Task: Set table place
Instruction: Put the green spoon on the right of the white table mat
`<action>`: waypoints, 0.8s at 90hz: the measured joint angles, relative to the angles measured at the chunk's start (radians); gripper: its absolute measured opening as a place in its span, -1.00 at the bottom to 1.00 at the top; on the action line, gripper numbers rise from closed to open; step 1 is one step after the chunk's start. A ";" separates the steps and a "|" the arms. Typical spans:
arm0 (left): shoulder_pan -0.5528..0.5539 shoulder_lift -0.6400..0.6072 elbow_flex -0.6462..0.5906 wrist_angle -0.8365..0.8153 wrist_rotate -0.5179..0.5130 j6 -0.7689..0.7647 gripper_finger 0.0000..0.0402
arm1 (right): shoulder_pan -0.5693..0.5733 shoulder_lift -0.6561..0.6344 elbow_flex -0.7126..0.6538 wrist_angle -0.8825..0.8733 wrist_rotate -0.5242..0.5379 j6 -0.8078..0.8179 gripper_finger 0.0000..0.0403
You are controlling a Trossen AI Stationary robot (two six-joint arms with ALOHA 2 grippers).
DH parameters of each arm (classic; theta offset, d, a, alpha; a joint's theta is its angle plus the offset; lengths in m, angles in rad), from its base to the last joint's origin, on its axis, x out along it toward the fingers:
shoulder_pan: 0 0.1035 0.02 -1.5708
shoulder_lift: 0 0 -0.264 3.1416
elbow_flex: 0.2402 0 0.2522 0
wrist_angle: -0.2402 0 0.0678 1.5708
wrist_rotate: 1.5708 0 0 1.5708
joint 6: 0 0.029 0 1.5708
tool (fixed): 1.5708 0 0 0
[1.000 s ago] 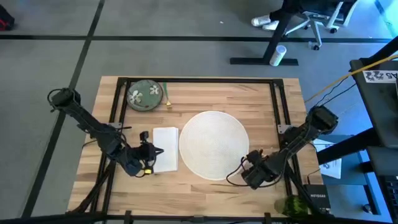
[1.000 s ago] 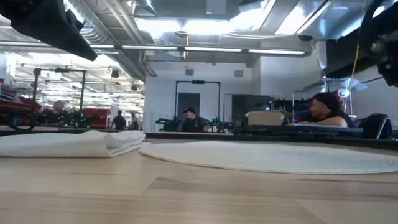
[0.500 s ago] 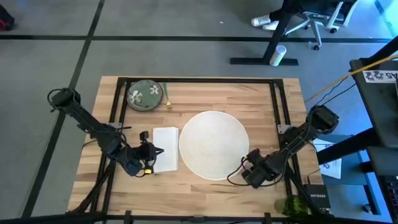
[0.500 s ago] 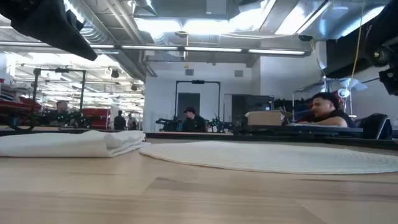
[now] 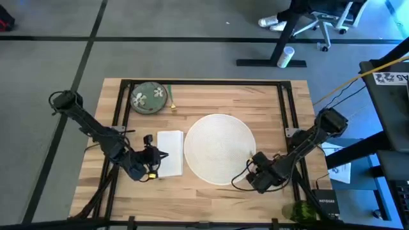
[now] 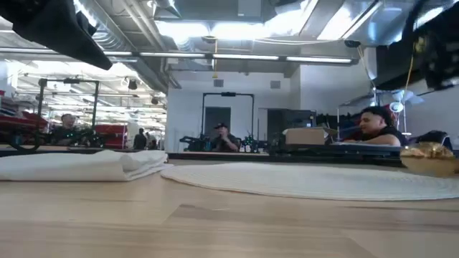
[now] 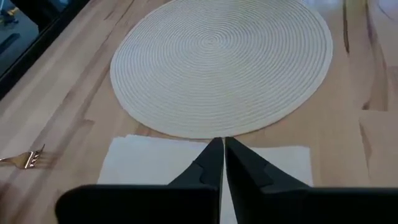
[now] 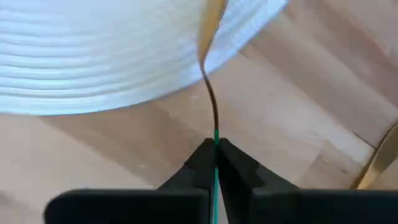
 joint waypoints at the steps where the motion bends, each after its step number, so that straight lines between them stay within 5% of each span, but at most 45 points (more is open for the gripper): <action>1: 0.000 0.000 0.000 0.000 0.000 -0.001 -1.00 | -0.002 -0.003 0.001 0.000 0.003 0.000 -1.00; 22: 0.000 0.000 0.000 -0.001 0.000 -0.021 -1.00 | -0.088 -0.020 0.004 -0.062 0.029 -0.012 -1.00; 72: 0.000 0.000 0.000 -0.006 0.000 -0.026 -1.00 | -0.416 -0.020 0.004 -0.053 0.022 -0.373 -1.00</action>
